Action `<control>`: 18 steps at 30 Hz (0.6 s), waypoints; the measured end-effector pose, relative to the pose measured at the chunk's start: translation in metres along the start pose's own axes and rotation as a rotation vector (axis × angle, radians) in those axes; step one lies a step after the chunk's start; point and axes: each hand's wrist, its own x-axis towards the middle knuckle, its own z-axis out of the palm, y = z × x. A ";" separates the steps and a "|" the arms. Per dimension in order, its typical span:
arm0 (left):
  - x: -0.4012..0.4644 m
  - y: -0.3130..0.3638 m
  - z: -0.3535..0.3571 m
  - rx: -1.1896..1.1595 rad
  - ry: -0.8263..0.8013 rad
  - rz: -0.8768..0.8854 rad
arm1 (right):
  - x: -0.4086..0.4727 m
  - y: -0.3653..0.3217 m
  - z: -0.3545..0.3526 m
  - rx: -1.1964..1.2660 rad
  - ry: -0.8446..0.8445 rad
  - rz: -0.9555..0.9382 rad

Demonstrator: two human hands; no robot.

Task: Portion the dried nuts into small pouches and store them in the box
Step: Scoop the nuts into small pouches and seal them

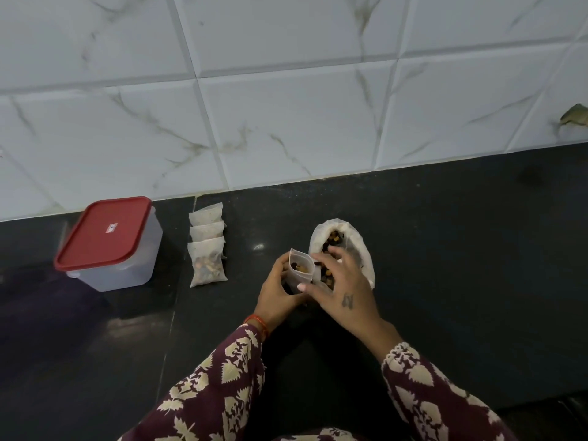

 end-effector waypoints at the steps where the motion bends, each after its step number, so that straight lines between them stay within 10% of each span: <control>1: -0.001 0.001 -0.002 0.007 -0.006 0.001 | 0.002 -0.001 0.006 0.014 -0.023 -0.002; 18: -0.019 0.034 -0.024 -0.329 0.156 -0.002 | 0.014 -0.016 -0.005 0.779 -0.158 0.332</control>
